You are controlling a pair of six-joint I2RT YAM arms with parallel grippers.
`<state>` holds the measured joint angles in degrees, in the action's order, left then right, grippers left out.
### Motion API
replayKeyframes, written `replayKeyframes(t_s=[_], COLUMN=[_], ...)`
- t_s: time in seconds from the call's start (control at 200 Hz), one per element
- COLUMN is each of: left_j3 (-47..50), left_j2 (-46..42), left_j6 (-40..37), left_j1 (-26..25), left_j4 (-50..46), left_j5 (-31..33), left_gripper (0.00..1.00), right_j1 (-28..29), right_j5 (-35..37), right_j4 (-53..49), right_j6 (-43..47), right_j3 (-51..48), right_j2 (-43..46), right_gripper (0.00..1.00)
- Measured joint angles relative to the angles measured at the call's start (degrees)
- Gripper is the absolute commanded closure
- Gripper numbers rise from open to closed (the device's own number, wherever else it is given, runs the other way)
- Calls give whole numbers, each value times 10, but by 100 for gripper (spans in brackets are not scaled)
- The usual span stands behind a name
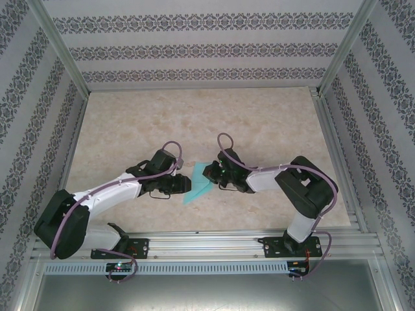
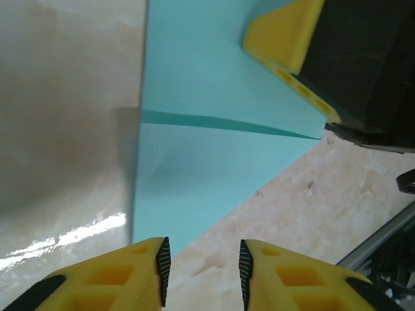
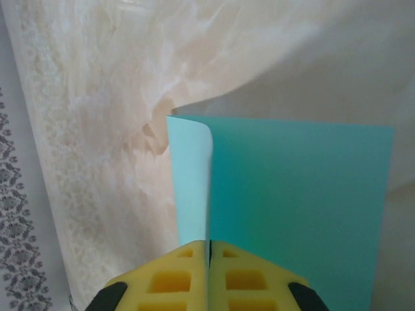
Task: Fold a paper plane with a square sheet of paper (pick it up from the middle)
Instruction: Fourth fold the wing at the center of the table.
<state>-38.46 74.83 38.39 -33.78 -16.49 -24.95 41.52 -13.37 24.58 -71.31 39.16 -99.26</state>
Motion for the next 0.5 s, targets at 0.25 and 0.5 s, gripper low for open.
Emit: replayKeyframes(t_s=[0.25, 0.5], left_j3=[1, -52], left_j2=[-13, 40], left_j6=[-42, -61], left_j1=[-33, -148], left_j4=[-12, -66], left_j5=[8, 151], left_gripper=[50, 47], right_j1=[4, -40], right_j5=[27, -39], right_j4=[16, 9], right_j6=[-33, 2], right_j3=[-6, -7], right_j2=[18, 36], right_gripper=[69, 68])
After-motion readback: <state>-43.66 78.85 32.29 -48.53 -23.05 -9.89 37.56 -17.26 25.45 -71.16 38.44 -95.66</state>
